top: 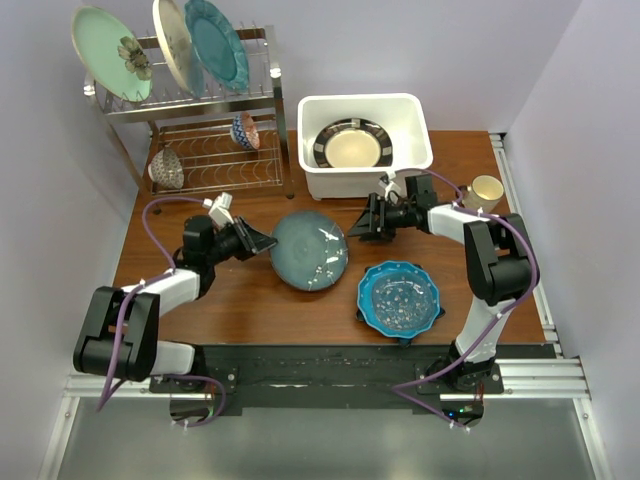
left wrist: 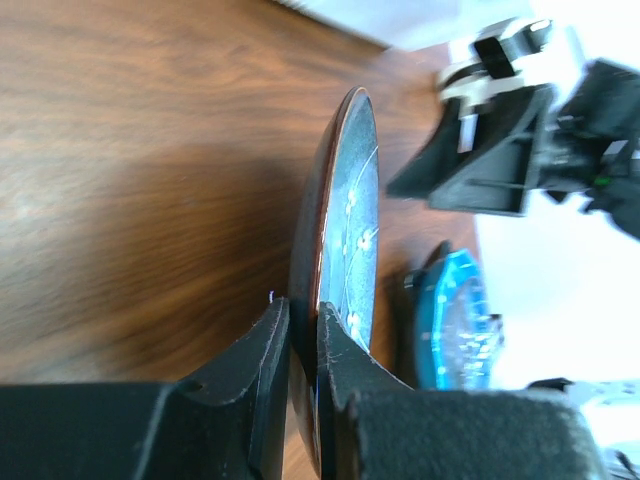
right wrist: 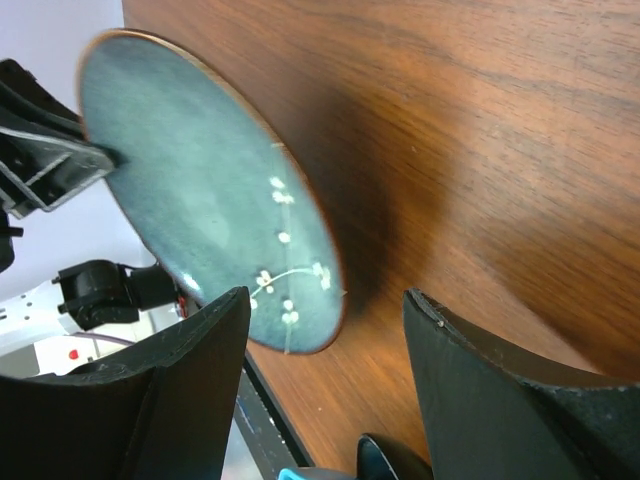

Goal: Place the plates into the plastic bin on the countertop
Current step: Pick up the plate at the center of the board.

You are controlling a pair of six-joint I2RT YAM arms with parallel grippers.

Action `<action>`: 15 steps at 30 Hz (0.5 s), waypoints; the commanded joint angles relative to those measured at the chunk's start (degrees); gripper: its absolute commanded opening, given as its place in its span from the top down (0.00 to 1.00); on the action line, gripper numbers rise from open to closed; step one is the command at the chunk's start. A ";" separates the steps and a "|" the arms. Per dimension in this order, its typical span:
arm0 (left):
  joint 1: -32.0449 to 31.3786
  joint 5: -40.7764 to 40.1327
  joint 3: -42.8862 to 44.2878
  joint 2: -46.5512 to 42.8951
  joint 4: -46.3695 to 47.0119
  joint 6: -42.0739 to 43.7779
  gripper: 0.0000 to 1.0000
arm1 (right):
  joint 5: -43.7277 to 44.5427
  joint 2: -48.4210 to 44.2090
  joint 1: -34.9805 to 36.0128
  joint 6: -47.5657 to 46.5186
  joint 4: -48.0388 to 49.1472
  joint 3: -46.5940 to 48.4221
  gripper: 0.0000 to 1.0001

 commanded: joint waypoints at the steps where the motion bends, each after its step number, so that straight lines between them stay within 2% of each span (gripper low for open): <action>1: 1.35 9.00 0.69 -3.23 18.86 -9.59 1.00 | -2.21 -2.01 0.65 0.53 3.04 -0.61 0.34; 8: 1.44 12.17 -0.27 -0.59 28.60 -14.96 1.00 | -4.49 -2.89 1.44 2.46 6.73 -1.93 0.34; 15: 1.44 12.87 -1.50 2.48 34.51 -18.13 1.00 | -8.27 -4.30 1.88 4.66 11.13 -3.51 0.35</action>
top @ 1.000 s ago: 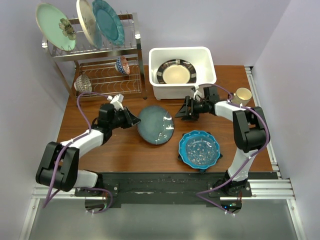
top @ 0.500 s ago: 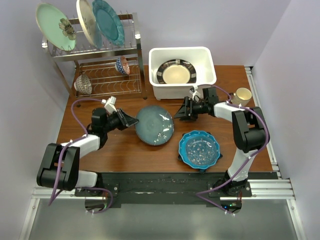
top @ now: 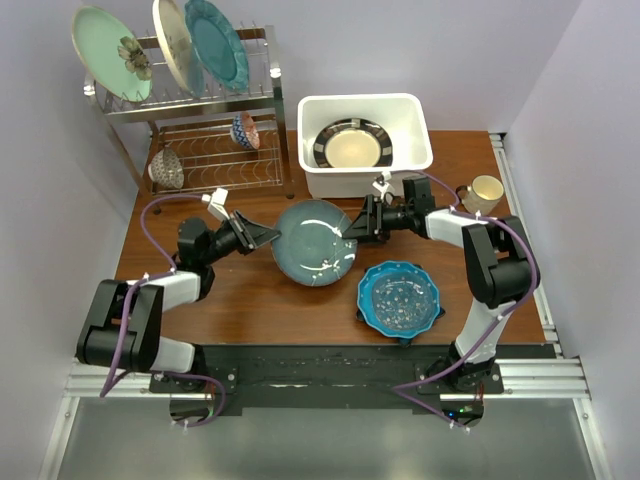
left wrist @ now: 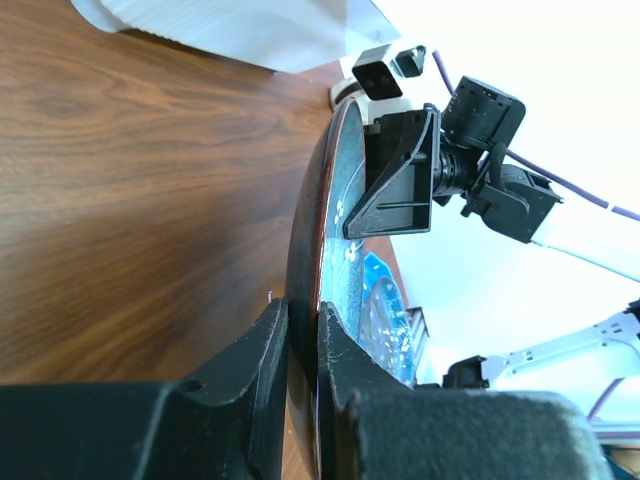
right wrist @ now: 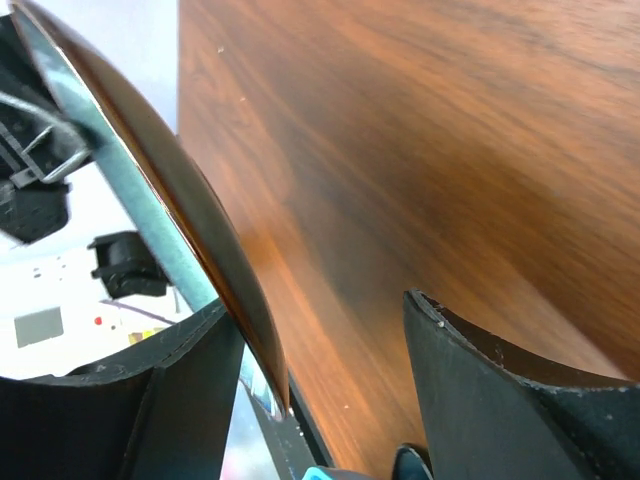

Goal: Place the plates into the plastic bin on the countertop
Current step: Pick up the plate at the center of the board, then place the plate in the plastic bin.

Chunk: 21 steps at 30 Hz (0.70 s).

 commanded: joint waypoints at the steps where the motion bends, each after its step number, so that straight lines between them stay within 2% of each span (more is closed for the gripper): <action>1: 0.21 5.37 0.55 0.04 15.93 -7.79 1.00 | -3.35 -3.34 0.68 1.64 4.96 -0.84 0.36; 6: 0.21 5.11 0.20 0.91 17.25 -8.06 1.00 | -6.87 -4.13 1.56 2.35 6.55 -1.02 0.41; 8: 0.21 5.02 0.11 1.09 17.43 -7.97 1.00 | -6.96 -4.92 1.91 1.91 6.81 -1.20 0.49; 12: 0.21 5.02 0.02 1.44 17.52 -7.88 1.00 | -8.27 -6.33 2.08 1.20 6.73 -1.28 0.55; 21: 0.21 5.11 -0.07 2.06 17.87 -7.88 1.00 | -9.33 -6.86 2.61 -0.12 5.32 -0.67 0.90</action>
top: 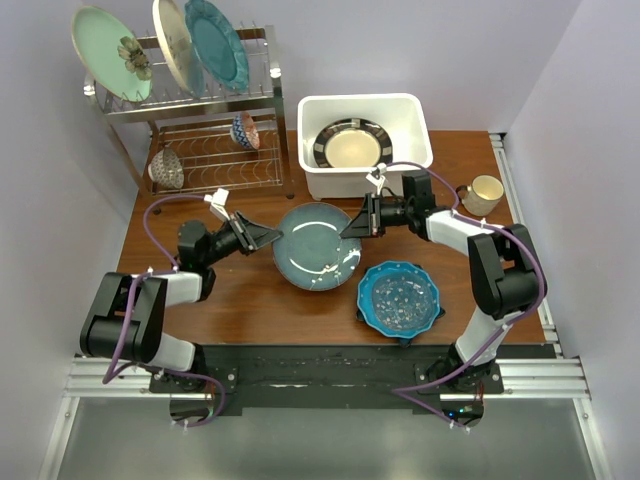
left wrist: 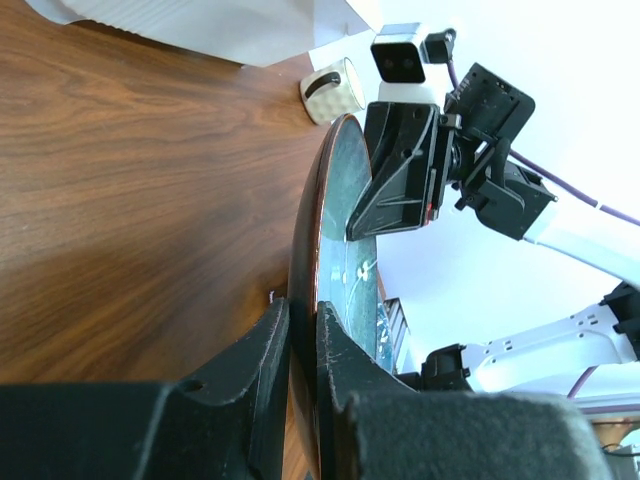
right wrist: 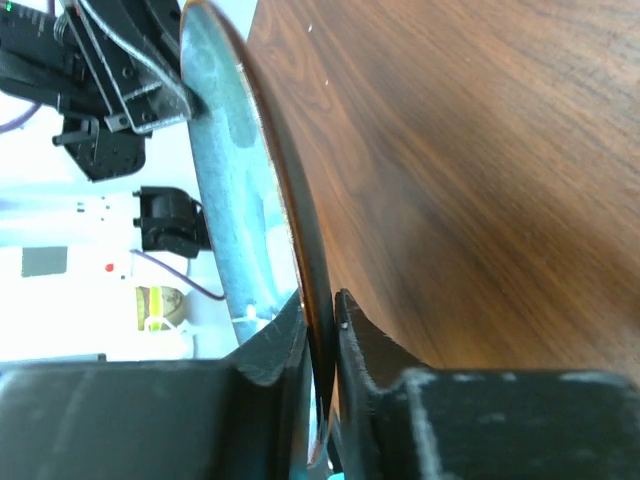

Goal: Place the plates into the plastic bin on the countertop
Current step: Place the plate in the plastic bin.

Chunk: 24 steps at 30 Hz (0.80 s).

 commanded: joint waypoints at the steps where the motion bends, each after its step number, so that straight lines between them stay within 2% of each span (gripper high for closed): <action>1: 0.19 1.81 1.14 -1.00 9.43 -3.97 1.00 | -2.53 -2.03 0.67 -0.73 0.58 0.07 0.93; 5: 0.19 1.99 1.22 -1.09 9.08 -3.71 1.00 | -2.36 -2.11 0.84 -0.73 0.40 0.25 0.99; 10: 0.19 1.55 1.84 -2.05 5.75 -0.99 1.00 | -1.83 -2.90 0.93 -1.08 -0.47 0.69 1.00; 11: 0.19 1.29 2.10 -2.66 3.13 -0.02 0.98 | -1.83 -3.17 0.84 -1.17 -0.74 0.86 1.00; 13: 0.19 0.24 3.15 -3.54 -2.22 3.40 0.88 | -1.65 -3.52 0.84 -1.78 -1.88 1.30 1.00; 14: 0.19 -0.29 3.59 -4.59 -4.43 4.81 0.77 | -1.57 -3.69 0.93 -1.87 -2.15 1.39 1.00; 16: 0.19 -1.96 5.17 -6.44 -11.09 9.03 0.66 | -1.30 -4.22 0.93 -2.22 -2.85 1.65 1.00; 17: 0.19 -2.58 5.70 -6.97 -12.96 10.26 0.54 | -1.22 -4.31 0.93 -2.31 -3.03 1.74 1.00; 19: 0.19 -3.98 7.28 -7.94 -18.39 13.51 0.45 | -1.04 -4.57 0.93 -2.40 -3.47 1.92 1.00; 20: 0.19 -4.69 7.90 -8.81 -20.17 15.52 0.37 | -0.95 -4.84 0.93 -2.48 -3.64 2.01 1.00; 24: 0.19 -10.21 10.79 -10.75 -28.69 20.53 0.25 | -0.51 -5.19 0.93 -3.80 -5.92 3.06 1.00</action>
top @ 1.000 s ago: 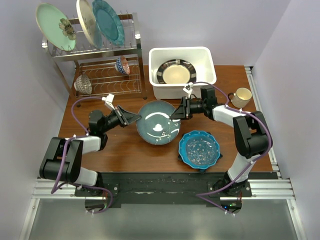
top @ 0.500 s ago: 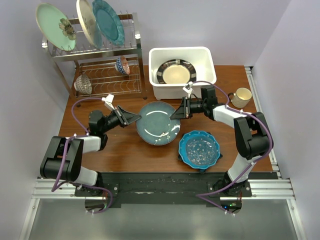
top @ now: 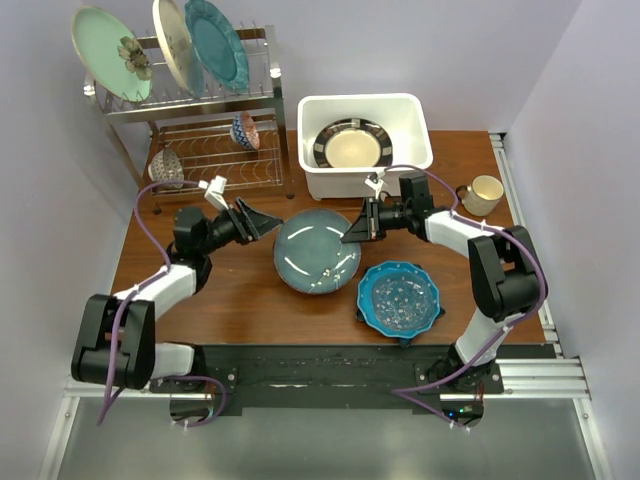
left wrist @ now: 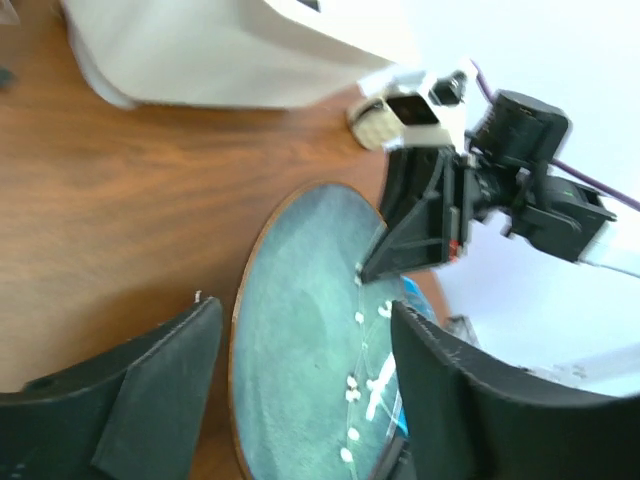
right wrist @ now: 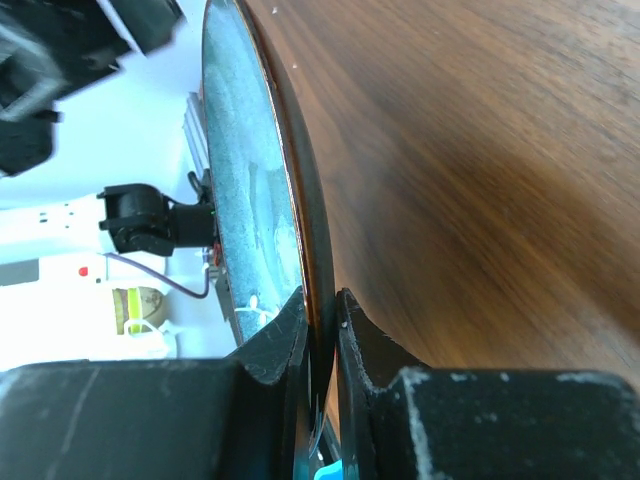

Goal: Place the plates into the plastic bin on the countertop
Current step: Place the plate in the plastic bin.

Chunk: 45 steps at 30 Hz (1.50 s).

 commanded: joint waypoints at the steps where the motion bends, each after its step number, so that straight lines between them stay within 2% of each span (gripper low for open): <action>1: 0.11 -6.97 4.51 -3.58 -12.78 9.58 0.23 | -3.75 -4.40 0.10 -0.04 -0.55 3.06 1.00; 9: 0.11 -20.49 8.02 -6.40 -28.27 17.58 0.18 | -3.22 -5.89 0.19 -0.40 -1.52 4.12 1.00; 15: 0.02 -24.73 8.73 -6.58 -32.15 19.52 0.15 | -3.13 -6.51 0.19 -0.57 -3.71 5.61 1.00; 25: 0.11 -24.56 8.56 -4.03 -33.03 20.57 0.15 | -3.75 -7.48 0.19 1.44 -3.54 10.00 1.00; 36: 0.11 -23.77 7.59 -3.50 -32.94 21.01 0.15 | -1.73 -4.06 0.10 5.05 -2.48 20.37 1.00; 42: 0.11 -23.59 7.59 -3.50 -33.30 21.36 0.15 | -0.50 -2.12 -1.65 7.25 -1.96 25.73 1.00; 45: 0.11 -23.50 7.50 -3.42 -33.03 21.36 0.15 | 0.38 -1.42 -3.50 10.93 1.37 26.88 1.00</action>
